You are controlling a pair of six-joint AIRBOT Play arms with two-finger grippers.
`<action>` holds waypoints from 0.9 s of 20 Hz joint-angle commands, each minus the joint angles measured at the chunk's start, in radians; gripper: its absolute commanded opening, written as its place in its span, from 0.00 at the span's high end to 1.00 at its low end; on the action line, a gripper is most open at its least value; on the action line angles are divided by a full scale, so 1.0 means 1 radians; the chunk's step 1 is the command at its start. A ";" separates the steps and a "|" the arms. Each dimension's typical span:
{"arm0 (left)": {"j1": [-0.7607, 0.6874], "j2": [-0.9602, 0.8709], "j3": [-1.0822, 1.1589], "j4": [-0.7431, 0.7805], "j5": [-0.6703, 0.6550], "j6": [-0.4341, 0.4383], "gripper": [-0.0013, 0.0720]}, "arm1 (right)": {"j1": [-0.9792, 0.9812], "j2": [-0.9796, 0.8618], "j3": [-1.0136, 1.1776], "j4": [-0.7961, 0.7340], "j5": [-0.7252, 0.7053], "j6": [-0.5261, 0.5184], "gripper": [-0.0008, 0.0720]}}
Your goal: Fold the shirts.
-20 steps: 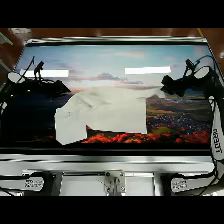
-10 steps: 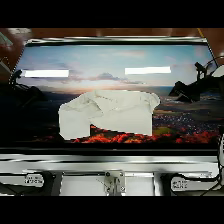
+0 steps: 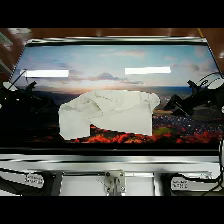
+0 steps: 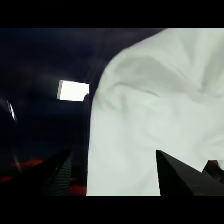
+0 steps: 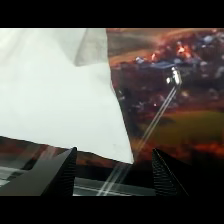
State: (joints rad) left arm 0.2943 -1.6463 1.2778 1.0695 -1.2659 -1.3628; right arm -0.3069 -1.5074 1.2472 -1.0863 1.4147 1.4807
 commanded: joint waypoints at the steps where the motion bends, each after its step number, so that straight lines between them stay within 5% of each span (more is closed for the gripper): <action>1: -0.047 -0.061 -0.008 0.005 0.086 -0.001 0.14 | 0.001 0.001 -0.018 0.014 -0.039 -0.001 0.19; 10: -0.070 -0.122 -0.008 0.004 0.139 -0.032 0.22 | 0.001 0.001 -0.018 0.014 -0.047 0.005 0.19; 12: -0.093 -0.122 -0.008 0.001 0.163 -0.041 0.59 | 0.002 0.001 -0.018 0.015 -0.053 0.021 0.19; 14: -0.116 -0.122 -0.008 -0.016 0.166 -0.037 0.84 | 0.012 -0.002 -0.019 -0.007 -0.035 0.019 0.06; 18: -0.122 -0.095 -0.008 -0.026 0.138 0.005 0.93 | 0.056 -0.002 -0.150 -0.019 0.014 -0.023 0.06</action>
State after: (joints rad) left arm 0.1802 -1.7596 1.2682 1.0588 -1.1091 -1.3827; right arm -0.2756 -1.5089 1.1709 -1.0992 1.3933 1.4853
